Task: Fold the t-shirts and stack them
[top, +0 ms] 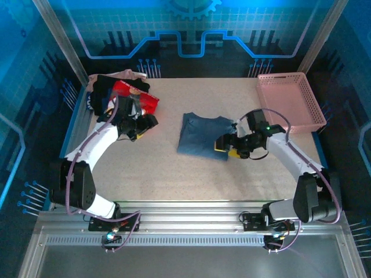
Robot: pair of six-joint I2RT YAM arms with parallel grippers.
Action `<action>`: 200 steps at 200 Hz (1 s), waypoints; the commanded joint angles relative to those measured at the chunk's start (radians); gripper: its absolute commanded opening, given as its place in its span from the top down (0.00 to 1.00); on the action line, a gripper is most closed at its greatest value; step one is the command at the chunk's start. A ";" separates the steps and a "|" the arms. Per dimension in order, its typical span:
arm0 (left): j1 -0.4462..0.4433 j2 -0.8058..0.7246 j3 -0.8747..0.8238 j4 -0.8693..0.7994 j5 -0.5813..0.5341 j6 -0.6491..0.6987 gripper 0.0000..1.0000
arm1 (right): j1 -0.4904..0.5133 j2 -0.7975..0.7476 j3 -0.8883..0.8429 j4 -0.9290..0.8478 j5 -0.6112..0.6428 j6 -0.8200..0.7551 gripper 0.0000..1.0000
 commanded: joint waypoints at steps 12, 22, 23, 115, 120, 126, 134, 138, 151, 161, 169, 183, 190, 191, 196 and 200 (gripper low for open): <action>0.087 0.144 0.178 -0.092 -0.127 0.117 0.20 | 0.103 0.082 0.023 0.148 0.058 0.082 0.10; 0.116 0.174 0.212 -0.113 -0.156 0.118 0.20 | 0.145 0.118 0.045 0.182 0.052 0.099 0.10; 0.120 0.176 0.216 -0.115 -0.159 0.118 0.20 | 0.149 0.122 0.048 0.185 0.052 0.100 0.10; 0.401 0.310 0.246 0.037 -0.094 0.232 0.17 | 0.366 0.597 0.556 0.208 0.031 0.145 0.11; 0.413 0.315 0.240 0.061 -0.075 0.231 0.17 | 0.373 0.624 0.589 0.198 0.031 0.147 0.11; 0.423 0.326 0.237 0.086 -0.056 0.235 0.17 | 0.380 0.653 0.623 0.192 0.030 0.152 0.11; 0.431 0.346 0.244 0.098 -0.052 0.247 0.17 | 0.386 0.682 0.656 0.196 0.026 0.164 0.11; 0.432 0.357 0.250 0.098 -0.054 0.254 0.17 | 0.390 0.693 0.666 0.201 0.024 0.171 0.11; 0.439 0.400 0.274 0.098 -0.056 0.268 0.18 | 0.392 0.718 0.688 0.213 0.017 0.191 0.11; 0.447 0.425 0.284 0.115 -0.041 0.274 0.18 | 0.395 0.728 0.692 0.219 0.010 0.198 0.12; 0.454 0.445 0.286 0.137 -0.026 0.273 0.18 | 0.396 0.730 0.694 0.216 0.011 0.199 0.12; 0.466 0.481 0.293 0.164 0.003 0.263 0.18 | 0.394 0.726 0.688 0.200 0.026 0.190 0.12; 0.467 0.499 0.300 0.170 0.009 0.259 0.18 | 0.390 0.720 0.681 0.196 0.032 0.188 0.12; 0.467 0.501 0.302 0.172 0.009 0.257 0.18 | 0.389 0.719 0.679 0.195 0.033 0.189 0.12; 0.469 0.513 0.305 0.179 0.020 0.254 0.18 | 0.384 0.713 0.674 0.191 0.040 0.190 0.12; 0.470 0.523 0.306 0.189 0.034 0.249 0.18 | 0.381 0.710 0.670 0.188 0.044 0.191 0.12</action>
